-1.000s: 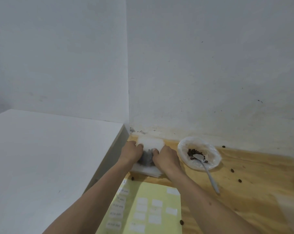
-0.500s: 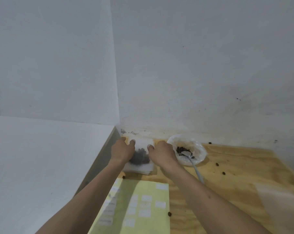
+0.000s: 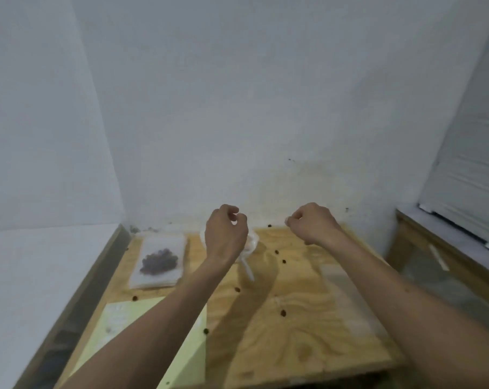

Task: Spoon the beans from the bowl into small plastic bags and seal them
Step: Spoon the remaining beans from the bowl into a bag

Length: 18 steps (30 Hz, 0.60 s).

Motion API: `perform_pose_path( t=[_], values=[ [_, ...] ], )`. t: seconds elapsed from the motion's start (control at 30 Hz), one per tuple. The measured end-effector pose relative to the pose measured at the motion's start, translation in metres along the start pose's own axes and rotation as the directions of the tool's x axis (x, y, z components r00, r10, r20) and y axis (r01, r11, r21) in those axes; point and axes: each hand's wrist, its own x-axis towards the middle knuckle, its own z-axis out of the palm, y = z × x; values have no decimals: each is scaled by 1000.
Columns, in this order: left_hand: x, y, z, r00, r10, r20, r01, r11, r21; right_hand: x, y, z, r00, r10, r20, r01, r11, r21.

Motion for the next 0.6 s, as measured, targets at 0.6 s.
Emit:
perform_pose_path(
  t=[0.6],
  values=[
    [-83, 44, 174, 740, -422, 523, 478, 878, 33, -35, 189, -3, 905, 420, 70, -426, 891, 156]
  ],
)
